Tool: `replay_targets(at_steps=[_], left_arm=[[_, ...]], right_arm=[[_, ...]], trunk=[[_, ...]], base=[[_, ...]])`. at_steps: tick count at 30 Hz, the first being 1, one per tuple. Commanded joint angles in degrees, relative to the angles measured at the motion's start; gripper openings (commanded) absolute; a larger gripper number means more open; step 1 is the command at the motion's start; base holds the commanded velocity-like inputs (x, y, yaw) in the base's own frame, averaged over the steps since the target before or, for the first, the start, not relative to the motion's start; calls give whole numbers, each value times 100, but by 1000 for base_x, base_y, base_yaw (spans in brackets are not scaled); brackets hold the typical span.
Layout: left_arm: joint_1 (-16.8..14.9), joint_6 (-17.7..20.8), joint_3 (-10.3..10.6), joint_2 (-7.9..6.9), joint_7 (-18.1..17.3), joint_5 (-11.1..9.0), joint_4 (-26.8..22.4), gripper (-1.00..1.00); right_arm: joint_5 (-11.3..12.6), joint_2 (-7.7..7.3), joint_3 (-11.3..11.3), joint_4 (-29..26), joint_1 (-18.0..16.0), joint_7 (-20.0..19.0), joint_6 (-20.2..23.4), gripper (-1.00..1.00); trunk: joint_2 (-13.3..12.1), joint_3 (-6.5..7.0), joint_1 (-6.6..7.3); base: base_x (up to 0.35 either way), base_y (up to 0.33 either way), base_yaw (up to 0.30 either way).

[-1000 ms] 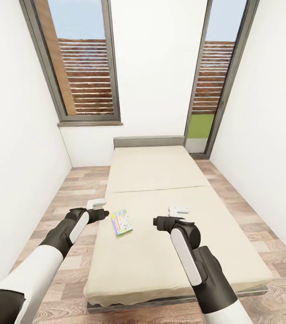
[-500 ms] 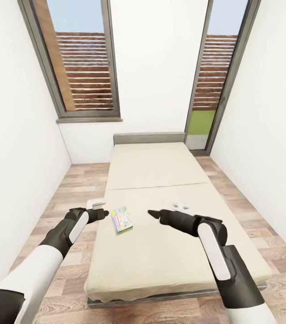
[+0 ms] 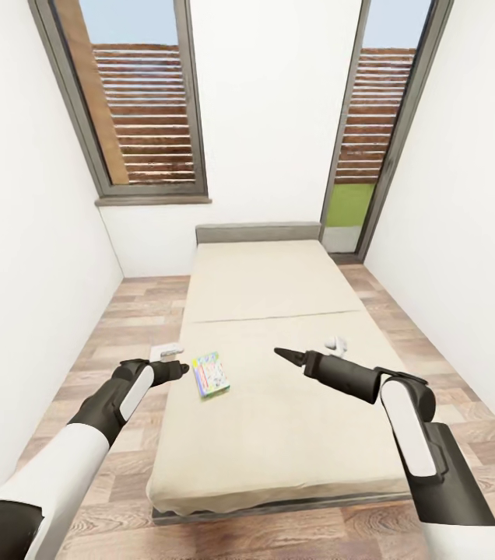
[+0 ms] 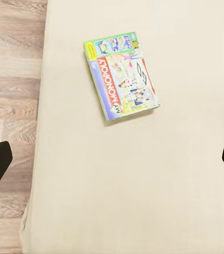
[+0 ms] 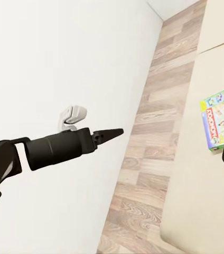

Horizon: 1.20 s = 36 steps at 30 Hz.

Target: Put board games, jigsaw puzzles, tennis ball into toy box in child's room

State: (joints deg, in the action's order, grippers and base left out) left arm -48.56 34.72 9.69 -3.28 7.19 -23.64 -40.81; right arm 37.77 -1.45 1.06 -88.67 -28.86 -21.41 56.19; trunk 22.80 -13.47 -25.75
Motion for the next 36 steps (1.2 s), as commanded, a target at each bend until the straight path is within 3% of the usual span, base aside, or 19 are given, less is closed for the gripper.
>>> replay_targets(at_steps=[1, 19, 36], left_arm=[[-5, 17, 35, -7, 54, -61, -8, 100], [-3, 26, 13, -25, 46, -75, -7, 100], [-5, 26, 58, 4, 49, -84, -47, 100]], right_arm=[[-42, 0, 14, -2, -6, -62, 28, 100], [-86, 87, -16, -2, -6, -78, -66, 100], [2, 77, -11, 9, -6, -156, 20, 100]], trunk=[[12, -21, -3], [12, -192, -3], [12, -354, -3]], base=[[0, 0, 0], [0, 0, 0], [0, 0, 0]])
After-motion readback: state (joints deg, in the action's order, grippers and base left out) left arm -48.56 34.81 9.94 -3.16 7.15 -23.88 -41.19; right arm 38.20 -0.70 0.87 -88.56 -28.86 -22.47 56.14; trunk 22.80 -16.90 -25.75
